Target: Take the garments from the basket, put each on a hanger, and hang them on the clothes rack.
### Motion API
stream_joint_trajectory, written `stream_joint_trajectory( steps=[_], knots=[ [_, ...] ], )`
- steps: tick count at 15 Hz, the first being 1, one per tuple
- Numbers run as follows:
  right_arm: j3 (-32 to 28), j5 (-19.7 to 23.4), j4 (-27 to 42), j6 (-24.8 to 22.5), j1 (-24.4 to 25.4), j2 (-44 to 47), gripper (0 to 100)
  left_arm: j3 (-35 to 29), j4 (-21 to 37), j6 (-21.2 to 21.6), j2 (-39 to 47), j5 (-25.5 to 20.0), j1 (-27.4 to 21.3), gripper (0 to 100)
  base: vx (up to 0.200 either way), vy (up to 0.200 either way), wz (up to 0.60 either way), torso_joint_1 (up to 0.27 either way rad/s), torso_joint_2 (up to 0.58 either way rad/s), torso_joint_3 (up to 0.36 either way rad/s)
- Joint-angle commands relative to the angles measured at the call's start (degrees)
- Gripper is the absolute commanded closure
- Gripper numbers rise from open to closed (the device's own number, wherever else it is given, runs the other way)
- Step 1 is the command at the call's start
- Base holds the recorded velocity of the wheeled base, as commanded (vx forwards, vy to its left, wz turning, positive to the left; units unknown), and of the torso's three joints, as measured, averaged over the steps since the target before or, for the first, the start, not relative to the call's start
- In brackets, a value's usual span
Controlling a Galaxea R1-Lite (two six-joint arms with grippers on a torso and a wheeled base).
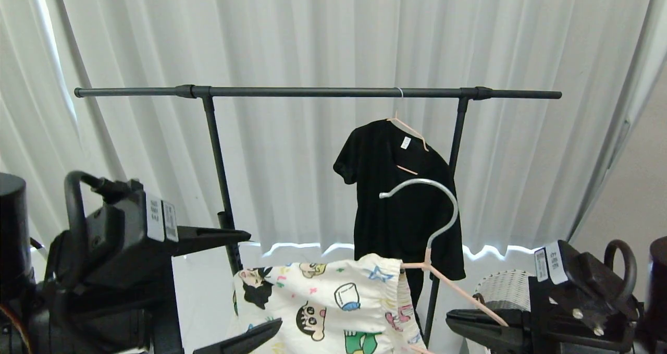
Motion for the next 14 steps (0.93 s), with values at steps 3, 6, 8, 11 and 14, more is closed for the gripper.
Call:
stream_joint_trajectory(
  steps=[3, 6, 8, 11, 14],
  knots=[
    [0.80, 1.11, 2.96, -2.54, 4.40, -2.48, 100, 2.85, -0.06, 0.71, -1.08, -1.97, -7.79, 0, 0.000, 0.000, 0.00, 0.000, 0.00, 0.000],
    [0.80, 0.58, 2.96, -2.80, 7.22, -2.48, 100, 2.85, -0.15, 0.63, 2.17, -1.97, -10.87, 0, 0.000, 0.000, 0.00, 0.000, 0.00, 0.000],
    [0.71, 0.06, 2.96, -2.98, 8.89, -2.48, 100, 3.02, -0.15, 0.19, 4.72, -1.97, -10.96, 0, 0.000, 0.000, 0.00, 0.000, 0.00, 0.000],
    [0.71, -1.26, 2.96, -4.21, 11.17, -2.39, 100, 3.11, -0.15, -0.08, 7.09, -2.06, -10.96, 0, 0.000, 0.000, 0.00, 0.000, 0.00, 0.000],
    [0.54, -1.88, 2.87, -4.30, 11.44, -2.57, 100, 3.82, -0.15, 0.01, 7.35, -2.06, -11.13, 0, 0.000, 0.000, 0.00, 0.000, 0.00, 0.000]
  ],
)
